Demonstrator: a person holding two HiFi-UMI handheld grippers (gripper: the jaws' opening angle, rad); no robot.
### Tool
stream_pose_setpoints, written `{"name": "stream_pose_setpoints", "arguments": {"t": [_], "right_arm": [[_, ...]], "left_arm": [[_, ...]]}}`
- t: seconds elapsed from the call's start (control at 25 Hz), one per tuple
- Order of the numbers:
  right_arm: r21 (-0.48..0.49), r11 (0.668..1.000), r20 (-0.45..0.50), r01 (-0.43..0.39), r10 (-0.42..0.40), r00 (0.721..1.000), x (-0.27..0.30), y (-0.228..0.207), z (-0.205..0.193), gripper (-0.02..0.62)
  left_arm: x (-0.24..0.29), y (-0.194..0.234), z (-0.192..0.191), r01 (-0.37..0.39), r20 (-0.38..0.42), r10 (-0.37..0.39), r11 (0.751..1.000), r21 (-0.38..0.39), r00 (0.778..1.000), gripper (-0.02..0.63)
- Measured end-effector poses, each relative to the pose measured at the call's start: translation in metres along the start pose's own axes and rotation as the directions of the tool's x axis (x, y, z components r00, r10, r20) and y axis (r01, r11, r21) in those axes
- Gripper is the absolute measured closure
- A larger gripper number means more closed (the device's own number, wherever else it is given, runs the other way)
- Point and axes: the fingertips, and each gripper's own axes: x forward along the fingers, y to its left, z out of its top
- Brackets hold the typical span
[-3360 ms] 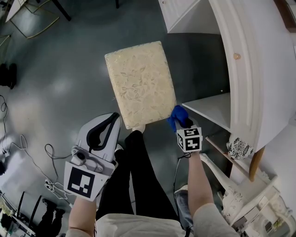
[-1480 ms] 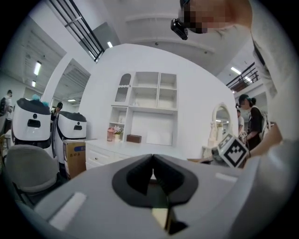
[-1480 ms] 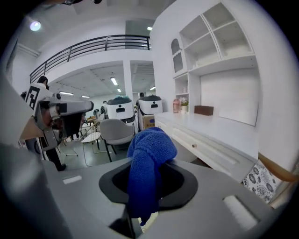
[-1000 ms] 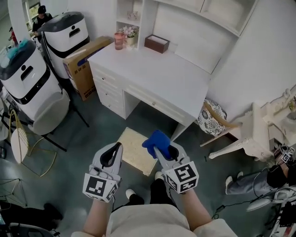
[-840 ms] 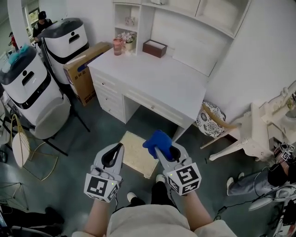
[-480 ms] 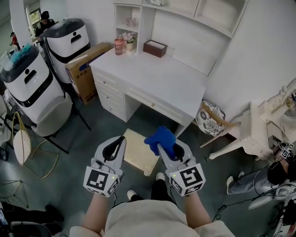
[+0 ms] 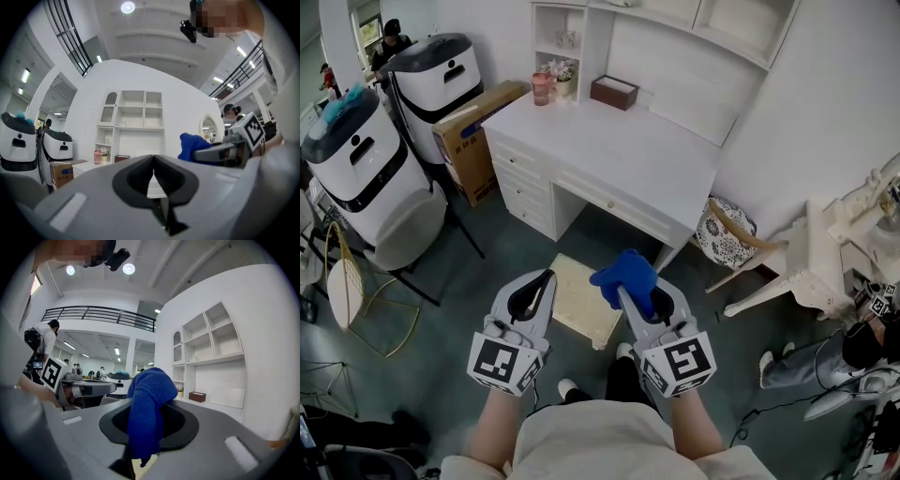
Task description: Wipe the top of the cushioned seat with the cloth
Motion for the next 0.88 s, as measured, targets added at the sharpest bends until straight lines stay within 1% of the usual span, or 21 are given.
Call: {"name": "stream_pose_setpoints", "arguments": {"t": [0.12,0.32,0.88], "right_arm": [[0.002,1.000,0.008,0.000,0.000,1.000,-0.0020,0.0001,0.0029,0.491],[-0.001,1.000,0.017,0.005,-0.005,1.000,-0.0029,0.0002,0.0064,0.491],[-0.006,1.000,0.013,0.018,-0.018,1.000,0.0012,-0.0020,0.0049,0.491]], "left_arm": [[-0.0016,-0.0017,0.0003,-0.001,0.000,0.001,1.000,-0.001,1.000,0.606],[-0.0020,-0.0005,0.0014,0.000,0.008,0.000,1.000,-0.029,1.000,0.606],[0.0029,0.0035,-0.0039,0.010,-0.004,-0.011,0.999,-0.031,1.000,0.606]]}}
